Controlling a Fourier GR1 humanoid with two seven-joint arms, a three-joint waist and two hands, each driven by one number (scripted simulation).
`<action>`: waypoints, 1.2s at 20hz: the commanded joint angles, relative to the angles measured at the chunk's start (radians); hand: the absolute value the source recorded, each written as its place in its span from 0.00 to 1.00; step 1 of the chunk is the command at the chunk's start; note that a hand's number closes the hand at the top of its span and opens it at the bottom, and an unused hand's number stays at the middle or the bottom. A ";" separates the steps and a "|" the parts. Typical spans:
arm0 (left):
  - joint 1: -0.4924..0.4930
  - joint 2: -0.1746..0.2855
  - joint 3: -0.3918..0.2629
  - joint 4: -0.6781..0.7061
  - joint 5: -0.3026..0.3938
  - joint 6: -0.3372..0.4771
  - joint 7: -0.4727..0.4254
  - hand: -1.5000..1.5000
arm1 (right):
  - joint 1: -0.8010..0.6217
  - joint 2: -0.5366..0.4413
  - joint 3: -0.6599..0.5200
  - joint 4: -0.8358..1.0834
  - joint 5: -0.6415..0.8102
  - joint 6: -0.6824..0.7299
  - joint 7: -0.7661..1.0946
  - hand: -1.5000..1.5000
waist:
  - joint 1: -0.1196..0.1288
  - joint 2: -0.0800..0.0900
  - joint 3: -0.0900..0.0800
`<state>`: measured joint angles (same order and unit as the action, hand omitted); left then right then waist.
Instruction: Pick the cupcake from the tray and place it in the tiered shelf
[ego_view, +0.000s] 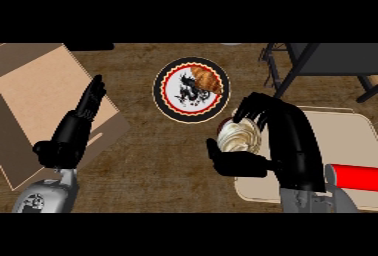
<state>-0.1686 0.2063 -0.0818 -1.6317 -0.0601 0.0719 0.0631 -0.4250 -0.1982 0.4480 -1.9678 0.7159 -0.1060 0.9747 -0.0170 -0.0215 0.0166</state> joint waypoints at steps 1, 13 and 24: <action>0.004 -0.041 -0.025 0.104 -0.006 0.006 0.042 0.50 | -0.076 -0.018 -0.040 -0.102 0.095 0.064 0.146 1.00 | -0.010 0.016 -0.019; 0.067 -0.049 -0.031 0.088 -0.013 -0.021 -0.006 0.50 | -0.303 -0.120 -0.293 -0.065 0.189 0.193 0.174 1.00 | 0.013 0.022 -0.019; -0.023 -0.052 0.004 0.164 -0.008 -0.042 -0.008 0.50 | -0.481 -0.223 -0.478 0.125 0.140 0.245 0.071 1.00 | 0.010 0.029 -0.018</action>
<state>-0.1871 0.1796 -0.0711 -1.6224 -0.0795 0.0468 0.0456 -0.8403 -0.3877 0.0232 -1.9260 0.8576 0.1185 1.0372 -0.0001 -0.0135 0.0153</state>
